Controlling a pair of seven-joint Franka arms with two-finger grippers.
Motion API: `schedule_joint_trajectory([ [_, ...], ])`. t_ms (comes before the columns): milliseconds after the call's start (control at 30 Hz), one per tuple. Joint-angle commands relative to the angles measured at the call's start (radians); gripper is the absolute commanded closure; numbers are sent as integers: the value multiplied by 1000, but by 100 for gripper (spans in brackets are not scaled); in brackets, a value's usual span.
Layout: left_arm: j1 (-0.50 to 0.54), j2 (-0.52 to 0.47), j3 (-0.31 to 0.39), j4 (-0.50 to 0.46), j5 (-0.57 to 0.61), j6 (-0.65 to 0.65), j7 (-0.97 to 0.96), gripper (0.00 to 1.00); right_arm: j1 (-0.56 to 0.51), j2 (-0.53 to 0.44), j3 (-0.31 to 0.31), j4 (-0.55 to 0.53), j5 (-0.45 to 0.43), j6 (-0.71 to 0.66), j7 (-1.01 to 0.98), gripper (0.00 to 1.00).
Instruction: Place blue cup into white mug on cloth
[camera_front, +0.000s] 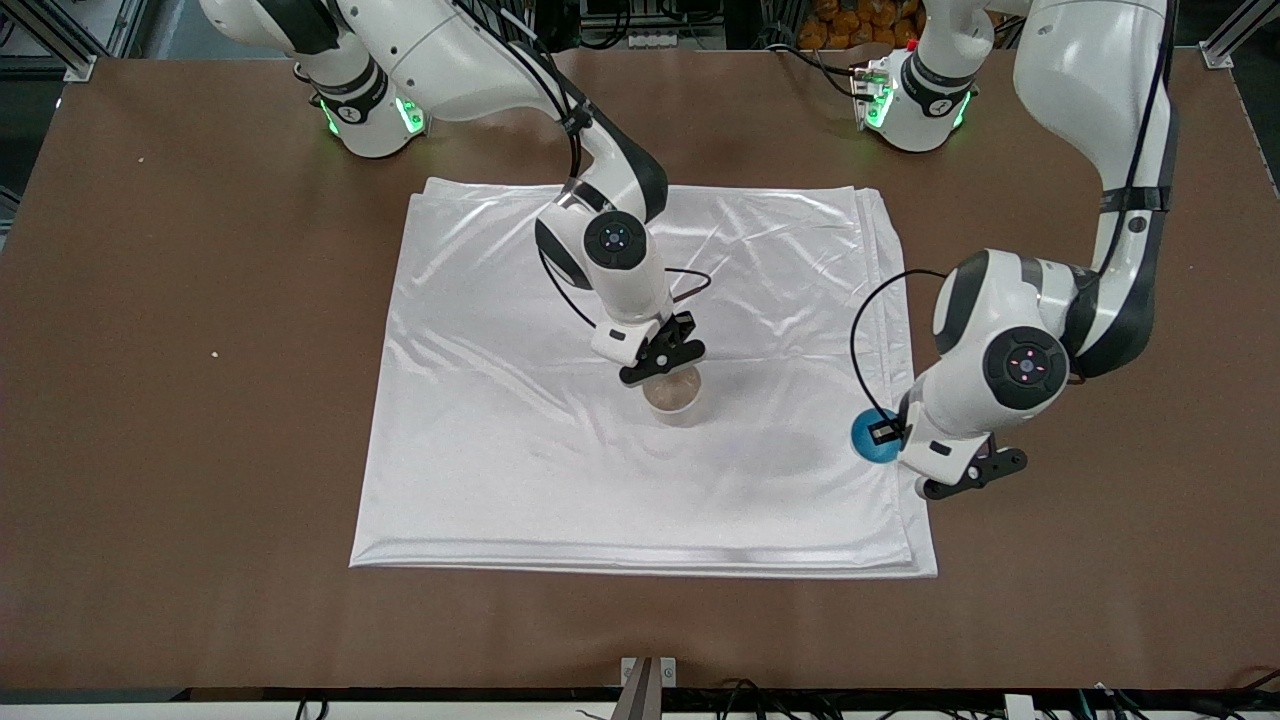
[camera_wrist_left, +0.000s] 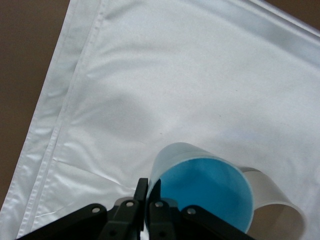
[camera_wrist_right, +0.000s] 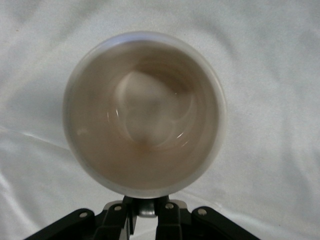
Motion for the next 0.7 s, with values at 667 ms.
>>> schedule_joint_trajectory([
  [667, -152, 51, -40, 83, -28, 26, -239, 100, -217, -430, 17, 16, 0, -544, 24, 0],
])
